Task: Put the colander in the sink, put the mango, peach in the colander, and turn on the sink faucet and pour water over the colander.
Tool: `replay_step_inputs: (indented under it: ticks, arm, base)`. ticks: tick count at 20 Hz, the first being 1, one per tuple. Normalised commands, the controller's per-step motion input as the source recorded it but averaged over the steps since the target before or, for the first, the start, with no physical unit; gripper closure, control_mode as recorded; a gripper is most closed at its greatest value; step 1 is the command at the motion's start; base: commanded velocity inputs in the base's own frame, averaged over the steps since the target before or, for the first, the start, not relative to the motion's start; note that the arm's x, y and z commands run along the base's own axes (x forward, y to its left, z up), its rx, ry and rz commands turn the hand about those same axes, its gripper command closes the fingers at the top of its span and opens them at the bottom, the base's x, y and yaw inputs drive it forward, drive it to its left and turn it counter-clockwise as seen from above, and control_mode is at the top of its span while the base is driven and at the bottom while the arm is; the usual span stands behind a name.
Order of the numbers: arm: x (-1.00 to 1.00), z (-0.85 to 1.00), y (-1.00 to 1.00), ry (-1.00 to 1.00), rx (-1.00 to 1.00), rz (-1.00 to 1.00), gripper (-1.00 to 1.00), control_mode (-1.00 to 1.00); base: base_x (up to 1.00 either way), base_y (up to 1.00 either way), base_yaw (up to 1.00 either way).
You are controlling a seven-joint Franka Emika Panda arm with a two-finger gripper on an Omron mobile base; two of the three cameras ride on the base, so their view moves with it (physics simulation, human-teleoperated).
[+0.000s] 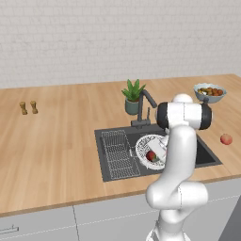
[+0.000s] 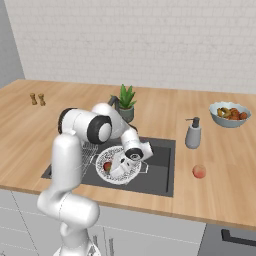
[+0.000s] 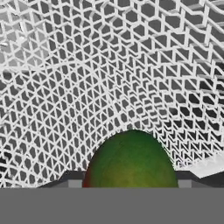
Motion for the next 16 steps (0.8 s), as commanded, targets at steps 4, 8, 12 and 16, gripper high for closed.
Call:
replay_step_inputs:
  ticks: [4, 8, 12, 16]
  arm:
    - [0.00, -0.09, -0.03, 0.00, 0.00, -0.01, -1.00, -1.00]
    - [0.00, 0.02, -0.07, -0.01, 0.04, 0.00, -1.00, -1.00]
    - [0.00, 0.30, 0.00, -0.04, 0.04, 0.00, -1.00, -1.00]
    - [0.00, 0.51, -0.01, -0.13, 0.07, 0.00, -1.00, -1.00]
  base:
    - [0.00, 0.00, 0.00]
    - [0.00, 0.00, 0.00]
    - [0.00, 0.00, 0.00]
    - [0.00, 0.00, 0.00]
